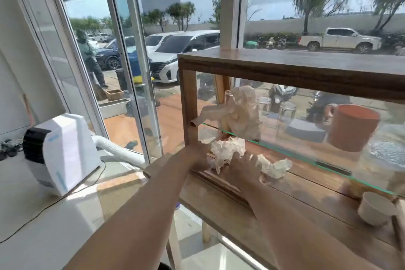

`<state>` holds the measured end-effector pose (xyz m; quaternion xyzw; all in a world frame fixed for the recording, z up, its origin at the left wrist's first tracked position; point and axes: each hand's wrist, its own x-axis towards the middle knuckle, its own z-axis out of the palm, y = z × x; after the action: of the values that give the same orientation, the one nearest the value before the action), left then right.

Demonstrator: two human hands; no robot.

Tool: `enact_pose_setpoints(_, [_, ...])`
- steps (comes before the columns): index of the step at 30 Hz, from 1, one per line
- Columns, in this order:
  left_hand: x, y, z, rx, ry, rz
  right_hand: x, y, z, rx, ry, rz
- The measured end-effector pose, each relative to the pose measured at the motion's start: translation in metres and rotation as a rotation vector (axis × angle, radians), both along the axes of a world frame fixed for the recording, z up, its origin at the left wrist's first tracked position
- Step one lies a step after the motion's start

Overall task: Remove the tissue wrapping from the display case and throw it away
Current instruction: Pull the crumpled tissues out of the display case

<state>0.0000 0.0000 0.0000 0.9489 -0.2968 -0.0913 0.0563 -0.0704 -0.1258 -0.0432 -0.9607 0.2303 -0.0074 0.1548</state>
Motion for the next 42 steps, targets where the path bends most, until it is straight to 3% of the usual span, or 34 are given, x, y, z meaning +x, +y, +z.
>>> enact_pose_setpoints(5, [0.026,-0.032,-0.028,0.011,-0.018,0.034,0.028,-0.021,-0.005,-0.002,0.032,-0.038])
enact_pose_setpoints(10, [0.053,-0.054,-0.048,-0.016,0.019,0.006,0.048,-0.035,-0.012,0.124,0.201,-0.077])
enact_pose_setpoints(14, [0.071,-0.073,-0.048,-0.006,-0.005,-0.04,0.055,-0.037,-0.021,0.069,0.238,-0.094])
enact_pose_setpoints(20, [0.089,-0.09,-0.058,0.164,0.14,-0.133,0.064,-0.034,-0.03,-0.049,0.223,-0.028])
enact_pose_setpoints(26, [0.079,-0.07,-0.059,-0.067,0.057,-0.152,0.067,-0.033,-0.031,-0.149,-0.003,0.053])
enact_pose_setpoints(33, [0.064,-0.034,-0.06,-0.291,-0.003,-0.084,0.057,-0.017,-0.02,-0.043,-0.098,0.068])
enact_pose_setpoints(42, [0.035,0.018,-0.042,-0.396,0.007,0.029,0.023,0.017,0.013,0.131,-0.199,0.11])
